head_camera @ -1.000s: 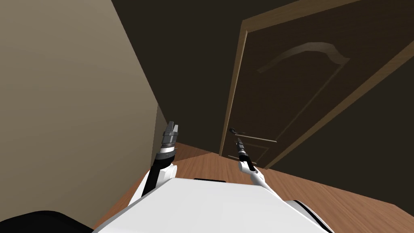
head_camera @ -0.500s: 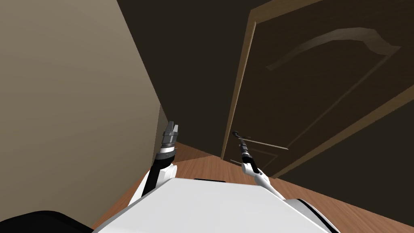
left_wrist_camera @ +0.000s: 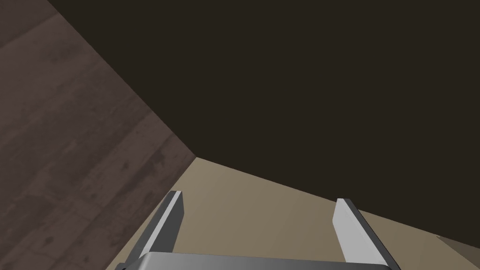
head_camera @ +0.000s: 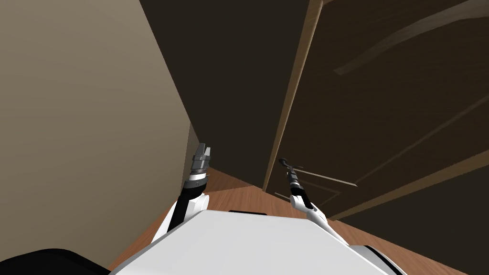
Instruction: Pull the door open
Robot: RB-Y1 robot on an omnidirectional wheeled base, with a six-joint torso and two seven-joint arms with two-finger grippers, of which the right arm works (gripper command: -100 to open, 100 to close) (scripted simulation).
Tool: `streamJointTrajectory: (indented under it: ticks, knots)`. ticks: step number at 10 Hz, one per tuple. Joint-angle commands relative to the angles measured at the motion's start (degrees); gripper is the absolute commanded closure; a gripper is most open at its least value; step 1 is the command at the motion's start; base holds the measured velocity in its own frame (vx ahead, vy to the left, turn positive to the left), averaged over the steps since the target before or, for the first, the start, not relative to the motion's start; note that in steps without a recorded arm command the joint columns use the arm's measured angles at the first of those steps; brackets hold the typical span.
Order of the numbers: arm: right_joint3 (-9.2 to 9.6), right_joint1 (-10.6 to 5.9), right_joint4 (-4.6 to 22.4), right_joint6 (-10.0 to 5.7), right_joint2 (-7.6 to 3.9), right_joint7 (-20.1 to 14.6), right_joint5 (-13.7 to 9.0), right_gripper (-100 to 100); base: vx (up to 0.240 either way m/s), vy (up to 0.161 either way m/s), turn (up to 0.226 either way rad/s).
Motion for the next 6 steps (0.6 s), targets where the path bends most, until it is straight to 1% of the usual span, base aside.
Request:
streamJointTrajectory:
  ticks: [1, 2, 3, 4, 5, 6]
  knots:
    - [-0.29, 0.58, 1.1, -1.05, -1.39, -1.6, -0.2, -100, 0.123, -0.002, 0.119]
    - [-0.43, 0.88, 1.3, -1.26, -1.9, -2.1, -0.3, -100, 0.132, -0.001, 0.119]
    - [-0.69, 1.41, 1.6, -1.63, -2.79, -3.0, -0.5, -100, 0.162, 0.016, 0.109]
    - [-0.96, 1.97, 1.9, -2.03, -3.74, -3.9, -0.6, -100, 0.208, -0.009, 0.169]
    - [-0.54, 1.32, 2.8, -2.33, -3.3, -3.7, -0.4, -100, 0.095, -0.015, 0.038]
    - [-0.54, 1.32, 2.8, -2.33, -3.3, -3.7, -0.4, 100, -0.014, 0.003, -0.032]
